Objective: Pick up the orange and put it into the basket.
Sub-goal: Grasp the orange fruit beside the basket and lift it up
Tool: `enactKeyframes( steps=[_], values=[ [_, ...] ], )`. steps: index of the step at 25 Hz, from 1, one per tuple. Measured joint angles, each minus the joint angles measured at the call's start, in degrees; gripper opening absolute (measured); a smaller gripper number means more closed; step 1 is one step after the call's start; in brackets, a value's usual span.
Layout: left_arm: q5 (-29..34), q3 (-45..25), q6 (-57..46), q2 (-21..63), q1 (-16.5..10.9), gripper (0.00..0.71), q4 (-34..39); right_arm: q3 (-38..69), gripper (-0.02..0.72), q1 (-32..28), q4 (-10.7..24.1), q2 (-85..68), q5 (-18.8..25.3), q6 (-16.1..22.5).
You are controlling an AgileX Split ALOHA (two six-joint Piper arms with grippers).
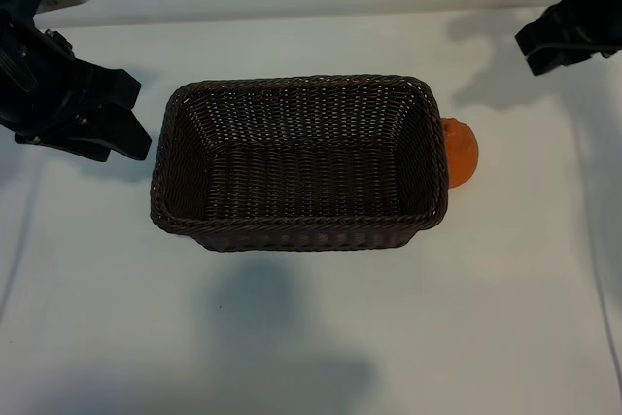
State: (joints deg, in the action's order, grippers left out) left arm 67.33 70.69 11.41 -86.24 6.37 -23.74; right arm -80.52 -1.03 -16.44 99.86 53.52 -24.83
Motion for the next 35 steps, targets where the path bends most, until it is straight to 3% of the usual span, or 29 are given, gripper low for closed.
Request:
enactKeyframes(
  steps=[8, 14, 18, 22, 28, 35],
  values=[
    [0.00, 0.00, 0.16, 0.00, 0.00, 0.469, 0.00, 8.12, 0.365, 0.00, -12.01, 0.00, -9.92, -22.45],
    [-0.11, 0.00, 0.17, 0.00, 0.00, 0.469, 0.00, 14.50, 0.365, 0.00, -17.40, 0.04, -17.94, -31.70],
    [-0.23, 0.00, 0.17, 0.00, 0.00, 0.469, 0.00, 15.49, 0.365, 0.00, -21.62, 0.35, -19.87, -35.91],
    [-0.23, 0.00, 0.19, 0.00, 0.00, 0.469, 0.00, 15.49, 0.365, 0.00, -22.95, 2.84, -19.87, -37.17],
    [-0.23, 0.00, 0.19, 0.00, 0.00, 0.469, 0.00, 15.49, 0.366, 0.00, -25.45, 7.49, -19.34, -37.71],
    [-0.29, 0.00, 0.24, 0.00, 0.00, 0.469, 0.00, 15.49, 0.366, 0.00, -30.37, 8.76, -16.33, -43.68]
  ],
)
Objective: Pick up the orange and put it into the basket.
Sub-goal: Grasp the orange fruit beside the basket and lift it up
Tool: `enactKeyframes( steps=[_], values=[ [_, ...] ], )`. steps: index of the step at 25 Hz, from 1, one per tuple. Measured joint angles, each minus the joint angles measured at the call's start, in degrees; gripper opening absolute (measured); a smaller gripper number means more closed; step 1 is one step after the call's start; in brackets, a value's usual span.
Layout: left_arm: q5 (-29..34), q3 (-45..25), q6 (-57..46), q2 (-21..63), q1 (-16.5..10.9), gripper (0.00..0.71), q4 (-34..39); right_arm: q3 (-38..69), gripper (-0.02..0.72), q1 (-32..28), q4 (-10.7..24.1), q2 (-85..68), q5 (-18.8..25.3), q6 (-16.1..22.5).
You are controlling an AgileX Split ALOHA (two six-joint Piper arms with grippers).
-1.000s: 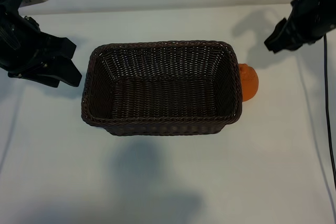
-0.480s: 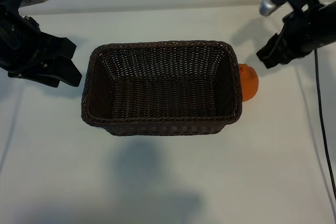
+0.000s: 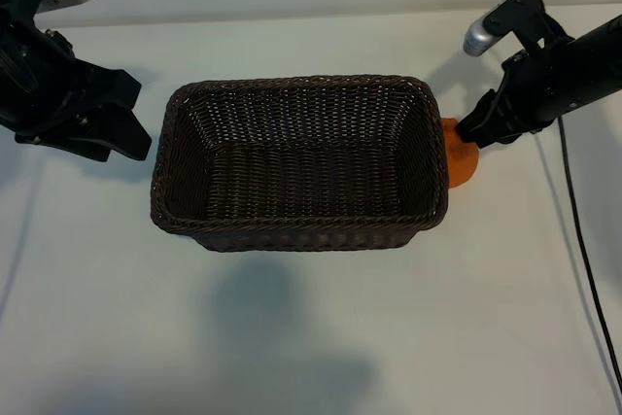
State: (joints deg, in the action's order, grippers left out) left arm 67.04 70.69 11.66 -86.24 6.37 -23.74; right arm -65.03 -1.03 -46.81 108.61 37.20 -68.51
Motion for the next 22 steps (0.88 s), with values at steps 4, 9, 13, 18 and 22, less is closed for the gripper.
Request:
enactKeyframes(
  steps=[4, 9, 13, 18, 22],
  values=[
    [-0.05, 0.00, 0.00, 0.00, 0.00, 0.468, 0.00, 0.00, 0.366, 0.00, -0.70, 0.15, 0.07, -0.82],
    [-0.05, 0.00, 0.00, 0.00, 0.00, 0.468, 0.00, 0.00, 0.366, 0.00, -1.61, 0.17, -0.03, -1.01],
    [-0.05, 0.00, 0.13, 0.00, 0.00, 0.468, 0.00, 0.00, 0.366, 0.00, -1.98, 0.17, -0.28, -1.22],
    [-0.05, 0.00, 0.13, 0.00, 0.00, 0.467, 0.00, 0.00, 0.366, 0.00, -2.00, 0.17, -1.24, -1.22],
    [-0.05, 0.00, 0.13, 0.00, 0.00, 0.467, 0.00, 0.00, 0.366, 0.00, -2.00, 0.37, -1.37, -1.22]
  ],
)
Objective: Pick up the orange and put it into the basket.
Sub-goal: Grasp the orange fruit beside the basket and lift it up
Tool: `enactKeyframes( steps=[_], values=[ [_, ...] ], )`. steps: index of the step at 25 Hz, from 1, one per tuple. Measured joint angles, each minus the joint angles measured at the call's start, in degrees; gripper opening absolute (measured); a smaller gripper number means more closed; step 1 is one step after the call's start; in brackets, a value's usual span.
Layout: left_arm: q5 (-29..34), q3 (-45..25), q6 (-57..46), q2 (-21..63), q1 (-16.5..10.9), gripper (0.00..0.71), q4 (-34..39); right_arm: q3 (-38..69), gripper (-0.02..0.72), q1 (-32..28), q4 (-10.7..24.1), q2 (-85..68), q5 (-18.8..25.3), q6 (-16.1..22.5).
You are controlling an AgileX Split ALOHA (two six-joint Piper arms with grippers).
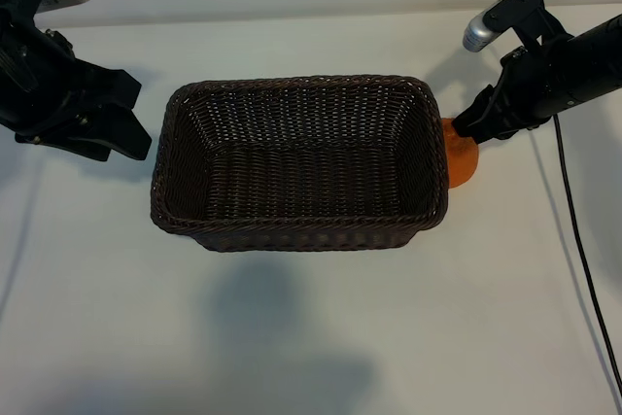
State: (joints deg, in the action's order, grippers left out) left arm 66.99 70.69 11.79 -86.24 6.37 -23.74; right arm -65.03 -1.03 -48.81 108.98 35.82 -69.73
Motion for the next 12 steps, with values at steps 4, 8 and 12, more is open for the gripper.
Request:
enactKeyframes(
  steps=[4, 8, 12],
  values=[
    [0.00, 0.00, 0.00, 0.00, 0.00, 0.467, 0.00, 0.00, 0.366, 0.00, -0.43, 2.31, 0.00, 0.00],
    [-0.05, 0.00, 0.00, 0.00, 0.00, 0.467, 0.00, 0.00, 0.366, 0.00, -2.49, 4.18, -0.71, -0.30],
    [-0.22, 0.00, 0.00, 0.00, 0.00, 0.466, 0.00, 0.00, 0.366, 0.00, -3.33, 4.82, -0.65, -1.03]
  ],
)
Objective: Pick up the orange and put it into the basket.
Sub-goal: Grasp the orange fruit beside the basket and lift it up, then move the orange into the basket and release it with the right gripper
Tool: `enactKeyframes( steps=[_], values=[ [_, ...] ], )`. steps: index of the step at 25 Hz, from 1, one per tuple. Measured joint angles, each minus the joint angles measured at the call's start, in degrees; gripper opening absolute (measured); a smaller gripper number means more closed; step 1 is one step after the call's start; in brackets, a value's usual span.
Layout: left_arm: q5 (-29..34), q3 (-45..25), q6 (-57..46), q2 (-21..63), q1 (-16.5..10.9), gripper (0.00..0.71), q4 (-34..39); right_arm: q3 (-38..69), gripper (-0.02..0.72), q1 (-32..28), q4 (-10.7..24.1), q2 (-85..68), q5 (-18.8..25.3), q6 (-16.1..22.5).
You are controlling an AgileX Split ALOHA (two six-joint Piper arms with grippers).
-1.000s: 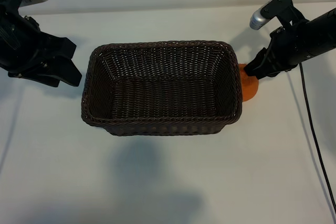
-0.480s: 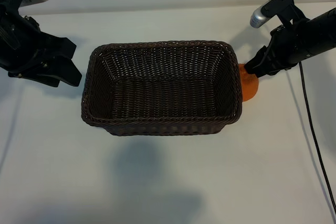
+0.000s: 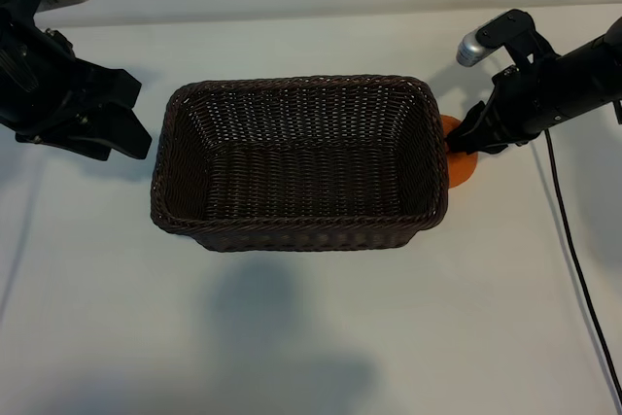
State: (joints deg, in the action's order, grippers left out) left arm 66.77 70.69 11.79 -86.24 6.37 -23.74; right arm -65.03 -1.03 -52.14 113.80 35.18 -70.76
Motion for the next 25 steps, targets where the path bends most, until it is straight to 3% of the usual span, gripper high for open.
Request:
enactKeyframes(
  steps=[7, 11, 13, 18, 25],
  values=[
    [-0.34, 0.00, 0.00, 0.00, 0.00, 0.467, 0.00, 0.00, 0.336, 0.00, -2.09, 1.24, -0.18, -0.35],
    [-0.40, 0.00, 0.00, 0.00, 0.00, 0.467, 0.00, 0.00, 0.101, 0.00, -2.41, 1.24, -0.30, -0.35],
    [-0.40, 0.00, 0.00, 0.00, 0.00, 0.467, 0.00, 0.00, 0.045, 0.00, -2.46, 1.24, -0.54, -0.22],
    [-0.40, 0.00, -0.13, 0.00, 0.00, 0.466, 0.00, 0.00, 0.034, 0.00, -2.06, 1.30, -0.84, 0.55],
    [-0.40, 0.00, -0.13, 0.00, 0.00, 0.466, 0.00, -1.85, 0.034, -1.39, 4.11, -2.14, 1.26, 7.12]
  ],
)
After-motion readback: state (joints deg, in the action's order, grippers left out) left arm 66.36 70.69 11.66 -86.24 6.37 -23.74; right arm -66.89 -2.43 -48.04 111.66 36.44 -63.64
